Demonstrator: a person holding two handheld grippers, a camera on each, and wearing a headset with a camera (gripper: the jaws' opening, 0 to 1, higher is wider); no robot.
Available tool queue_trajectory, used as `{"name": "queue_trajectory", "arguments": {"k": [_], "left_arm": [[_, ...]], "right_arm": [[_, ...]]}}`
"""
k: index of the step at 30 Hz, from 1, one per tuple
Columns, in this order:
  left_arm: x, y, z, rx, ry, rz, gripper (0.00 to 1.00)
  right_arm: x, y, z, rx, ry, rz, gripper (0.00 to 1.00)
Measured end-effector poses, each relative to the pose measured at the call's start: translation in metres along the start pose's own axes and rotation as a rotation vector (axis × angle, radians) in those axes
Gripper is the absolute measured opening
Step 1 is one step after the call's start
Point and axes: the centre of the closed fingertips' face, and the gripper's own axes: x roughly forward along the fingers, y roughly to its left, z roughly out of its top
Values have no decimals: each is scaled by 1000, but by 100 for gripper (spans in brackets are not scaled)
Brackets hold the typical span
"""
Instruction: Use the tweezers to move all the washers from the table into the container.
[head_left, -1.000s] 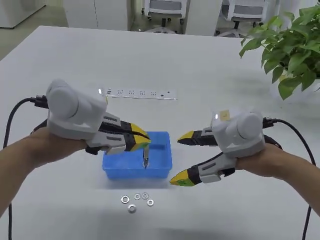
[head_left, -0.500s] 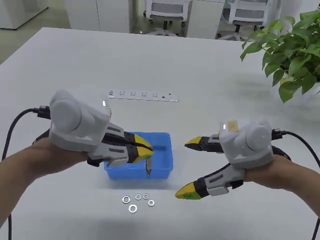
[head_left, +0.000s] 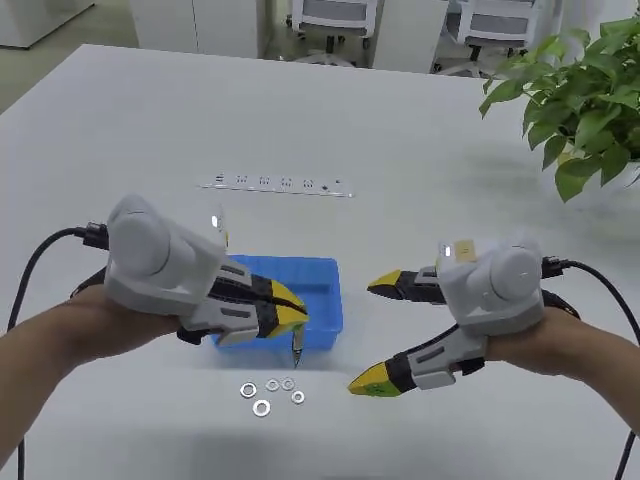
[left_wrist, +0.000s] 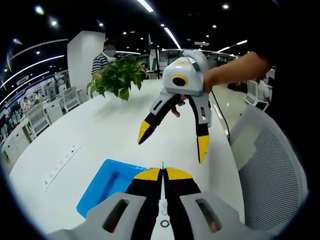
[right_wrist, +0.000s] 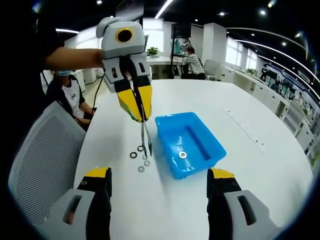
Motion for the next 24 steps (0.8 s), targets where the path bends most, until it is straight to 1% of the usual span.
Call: {"name": "queue_trajectory", "arguments": {"k": [4,10,24], "left_arm": [[4,-5,-6,-15,2,-12,6],[8,-9,-13,-27,8,-23,6],[14,-16,-19,-36,11,-42,6]], "right_arm": [[0,2,-5,3,10,5,79],[1,8,-9,7,19,15,78],[3,14,-16,16,29,29,77]]}}
